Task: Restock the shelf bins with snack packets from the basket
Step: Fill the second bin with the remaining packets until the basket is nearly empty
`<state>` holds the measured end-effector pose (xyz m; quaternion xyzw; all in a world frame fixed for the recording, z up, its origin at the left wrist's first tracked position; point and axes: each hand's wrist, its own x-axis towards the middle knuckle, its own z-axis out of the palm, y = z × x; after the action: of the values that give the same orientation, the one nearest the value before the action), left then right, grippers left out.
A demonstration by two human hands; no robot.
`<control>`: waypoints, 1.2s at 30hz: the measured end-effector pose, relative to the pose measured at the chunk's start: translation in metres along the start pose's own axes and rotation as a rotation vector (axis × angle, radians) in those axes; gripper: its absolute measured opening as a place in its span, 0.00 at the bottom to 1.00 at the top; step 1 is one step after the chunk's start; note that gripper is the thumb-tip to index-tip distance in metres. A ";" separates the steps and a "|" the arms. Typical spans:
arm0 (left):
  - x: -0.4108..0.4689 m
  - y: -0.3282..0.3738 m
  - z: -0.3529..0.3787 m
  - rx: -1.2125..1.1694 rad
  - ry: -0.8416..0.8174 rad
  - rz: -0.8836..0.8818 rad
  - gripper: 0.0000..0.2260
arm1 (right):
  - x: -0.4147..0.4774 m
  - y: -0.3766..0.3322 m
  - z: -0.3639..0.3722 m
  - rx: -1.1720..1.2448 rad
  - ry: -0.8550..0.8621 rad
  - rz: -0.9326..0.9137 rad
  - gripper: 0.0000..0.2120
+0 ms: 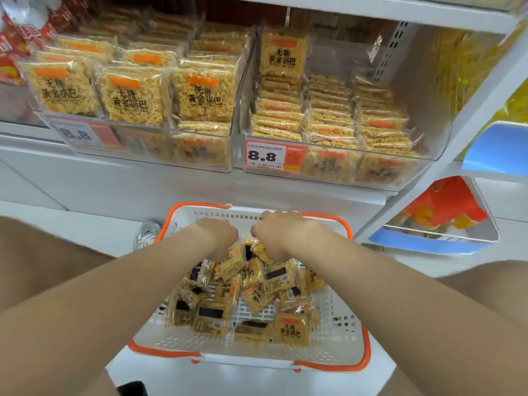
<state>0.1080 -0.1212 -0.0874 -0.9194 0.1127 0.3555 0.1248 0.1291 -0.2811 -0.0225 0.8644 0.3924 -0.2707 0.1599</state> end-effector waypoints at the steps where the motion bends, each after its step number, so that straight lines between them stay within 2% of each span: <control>1: 0.013 0.005 0.009 -0.032 0.002 -0.009 0.08 | 0.004 0.000 0.001 0.008 -0.006 0.001 0.13; 5: 0.056 0.032 0.053 -0.129 0.015 0.052 0.30 | 0.015 0.004 0.001 0.008 -0.033 -0.002 0.10; 8: 0.079 0.049 0.081 0.069 0.030 0.061 0.36 | 0.020 0.005 0.001 0.001 -0.059 -0.015 0.09; 13: 0.091 0.047 0.080 0.168 0.148 0.030 0.18 | 0.023 0.007 -0.003 0.012 -0.076 -0.024 0.07; 17: 0.083 0.038 0.069 0.248 0.202 0.035 0.14 | 0.024 0.012 -0.010 0.025 -0.069 -0.004 0.09; 20: 0.071 0.028 0.061 0.210 0.265 0.066 0.13 | 0.020 0.017 -0.021 0.080 -0.029 0.034 0.17; 22: 0.064 0.022 0.057 0.084 0.337 0.091 0.10 | 0.015 0.020 -0.029 0.116 0.020 0.056 0.20; 25: 0.045 0.015 0.039 -0.360 0.384 0.120 0.02 | 0.003 0.022 -0.037 0.129 0.087 0.046 0.16; 27: 0.032 0.014 0.026 -0.619 0.363 0.160 0.04 | -0.006 0.023 -0.041 0.128 0.126 0.071 0.08; 29: 0.015 0.013 0.011 -0.772 0.425 0.214 0.08 | -0.018 0.024 -0.048 0.150 0.149 0.084 0.14; 32: -0.012 0.010 -0.020 -0.834 0.568 0.260 0.06 | -0.037 0.026 -0.061 0.194 0.174 0.084 0.14; 36: -0.052 0.002 -0.065 -0.784 0.711 0.338 0.05 | -0.063 0.033 -0.072 0.284 0.224 0.102 0.12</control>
<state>0.1108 -0.1374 -0.0060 -0.9295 0.1531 0.0538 -0.3312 0.1446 -0.3039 0.0745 0.9218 0.3213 -0.2169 0.0050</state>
